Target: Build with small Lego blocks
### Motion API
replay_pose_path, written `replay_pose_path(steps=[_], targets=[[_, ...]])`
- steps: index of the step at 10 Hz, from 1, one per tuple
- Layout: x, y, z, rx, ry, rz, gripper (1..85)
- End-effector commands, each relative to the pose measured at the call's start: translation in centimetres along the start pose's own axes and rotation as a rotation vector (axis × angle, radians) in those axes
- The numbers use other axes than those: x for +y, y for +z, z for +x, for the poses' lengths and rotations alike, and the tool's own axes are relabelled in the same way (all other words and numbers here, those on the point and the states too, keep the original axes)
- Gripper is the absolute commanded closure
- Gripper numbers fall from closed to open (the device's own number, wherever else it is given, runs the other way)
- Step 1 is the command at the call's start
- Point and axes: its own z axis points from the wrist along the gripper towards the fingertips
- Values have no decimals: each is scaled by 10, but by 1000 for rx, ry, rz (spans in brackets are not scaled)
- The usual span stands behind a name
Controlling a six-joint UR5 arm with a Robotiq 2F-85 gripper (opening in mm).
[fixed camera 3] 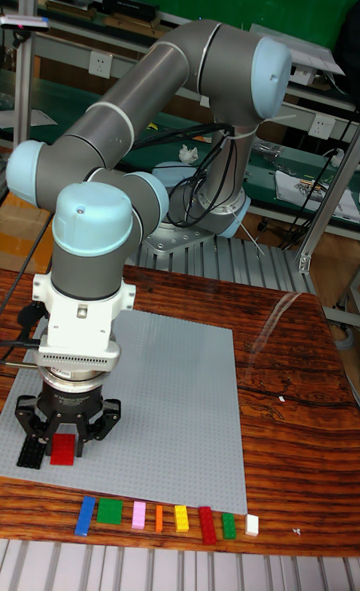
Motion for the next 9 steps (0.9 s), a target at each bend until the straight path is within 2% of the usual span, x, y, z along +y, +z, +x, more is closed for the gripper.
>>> replay_pose_path(steps=[1,8,9], targets=[[-1,-2,-5,-13,18,-11,417],[-14,-4,-12,-28,83,17,410],[-15,-4,-10,-22,99,24,440]])
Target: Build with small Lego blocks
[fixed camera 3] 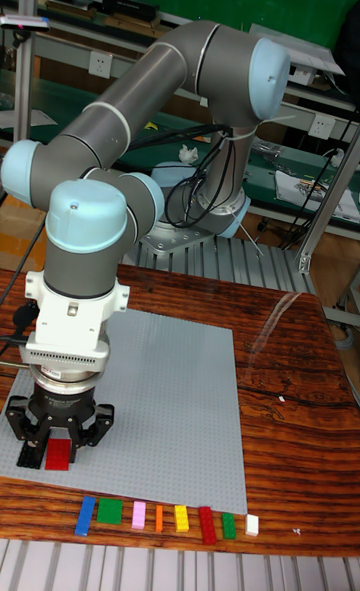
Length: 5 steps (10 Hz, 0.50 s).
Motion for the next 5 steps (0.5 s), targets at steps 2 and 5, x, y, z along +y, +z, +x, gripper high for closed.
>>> replay_pose_path(steps=[2,5], targets=[[-1,-1,-1,-2,74,-1,540],[1,0,-1,-4,101,-1,580]])
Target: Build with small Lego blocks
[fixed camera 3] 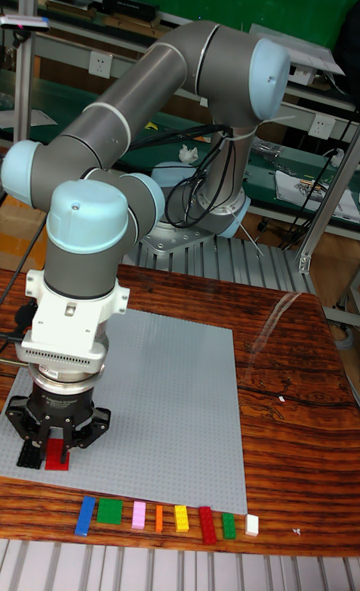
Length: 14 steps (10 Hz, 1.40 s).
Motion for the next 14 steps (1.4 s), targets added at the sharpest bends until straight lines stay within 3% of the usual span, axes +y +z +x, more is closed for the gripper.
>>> replay_pose_path(steps=[1,4,7,9,12,14], targets=[[3,0,-1,-4,50,-8,590],[4,0,1,-1,77,-10,643],[9,1,1,0,112,-22,777],[9,4,-7,-23,118,-24,847],[6,4,-15,-48,97,-24,847],[2,-6,0,-10,121,-18,847]])
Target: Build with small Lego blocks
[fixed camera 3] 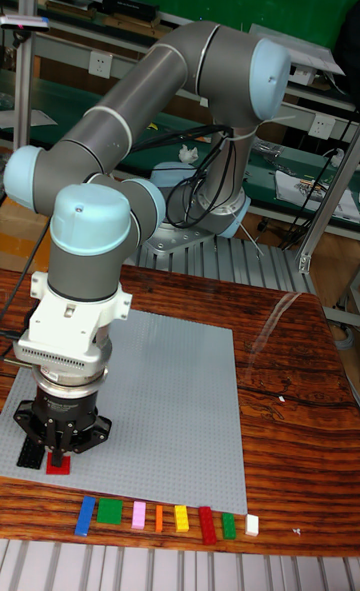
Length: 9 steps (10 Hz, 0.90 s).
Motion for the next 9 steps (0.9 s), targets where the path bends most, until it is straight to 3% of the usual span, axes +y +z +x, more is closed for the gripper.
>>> replay_pose_path(steps=[1,3,5,8,9], targets=[[-2,-7,4,6,38,-15,847],[1,6,-14,-50,69,-49,847],[14,8,-18,-54,124,-105,847],[6,-11,-11,-19,142,-130,847],[1,-9,-13,-25,142,-131,847]])
